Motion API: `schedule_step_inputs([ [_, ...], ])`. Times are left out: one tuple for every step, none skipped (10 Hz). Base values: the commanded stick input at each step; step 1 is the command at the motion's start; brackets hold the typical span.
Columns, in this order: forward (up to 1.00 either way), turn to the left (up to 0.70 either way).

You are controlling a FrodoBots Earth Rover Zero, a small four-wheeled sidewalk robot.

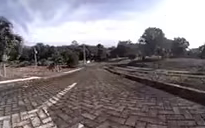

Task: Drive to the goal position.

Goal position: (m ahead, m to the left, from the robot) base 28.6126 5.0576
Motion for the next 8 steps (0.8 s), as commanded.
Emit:
schedule_step_inputs([
  [1.00,0.00],
  [1.00,0.00],
  [1.00,0.00],
  [1.00,0.00],
  [1.00,0.00],
  [1.00,0.00],
  [1.00,0.00],
  [1.00,0.00],
])
